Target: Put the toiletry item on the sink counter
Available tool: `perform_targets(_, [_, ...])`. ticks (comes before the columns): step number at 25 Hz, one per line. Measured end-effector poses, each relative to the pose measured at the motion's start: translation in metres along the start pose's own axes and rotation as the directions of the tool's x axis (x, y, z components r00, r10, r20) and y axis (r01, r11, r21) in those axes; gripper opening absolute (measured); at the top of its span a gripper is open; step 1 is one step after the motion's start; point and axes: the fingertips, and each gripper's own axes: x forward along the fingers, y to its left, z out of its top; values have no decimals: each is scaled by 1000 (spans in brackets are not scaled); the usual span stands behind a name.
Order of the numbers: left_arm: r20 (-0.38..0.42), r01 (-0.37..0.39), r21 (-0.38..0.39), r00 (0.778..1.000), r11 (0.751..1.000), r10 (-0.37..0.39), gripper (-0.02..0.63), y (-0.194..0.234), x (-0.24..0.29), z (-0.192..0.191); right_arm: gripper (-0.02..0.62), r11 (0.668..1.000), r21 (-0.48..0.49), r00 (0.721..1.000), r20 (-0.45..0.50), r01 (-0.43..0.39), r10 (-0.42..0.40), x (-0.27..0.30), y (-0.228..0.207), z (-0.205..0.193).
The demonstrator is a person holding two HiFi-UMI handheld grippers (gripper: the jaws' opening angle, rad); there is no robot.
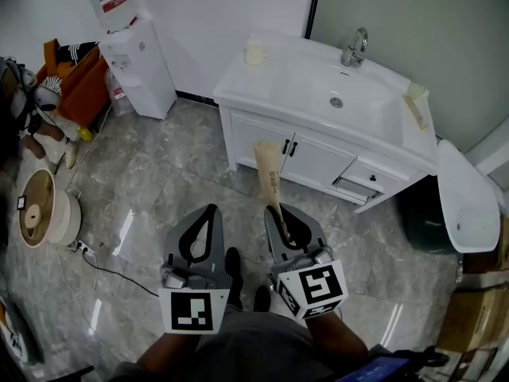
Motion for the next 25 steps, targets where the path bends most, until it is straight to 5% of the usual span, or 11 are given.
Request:
perform_targets(13, [39, 8, -57, 999, 998, -6, 11, 131, 100, -9, 44, 998, -54, 1000, -11, 19, -20, 153, 4, 31])
perform_targets(25, [114, 88, -23, 990, 996, -84, 11, 152, 152, 19, 44, 990, -93, 993, 68, 105, -99, 190, -18, 76])
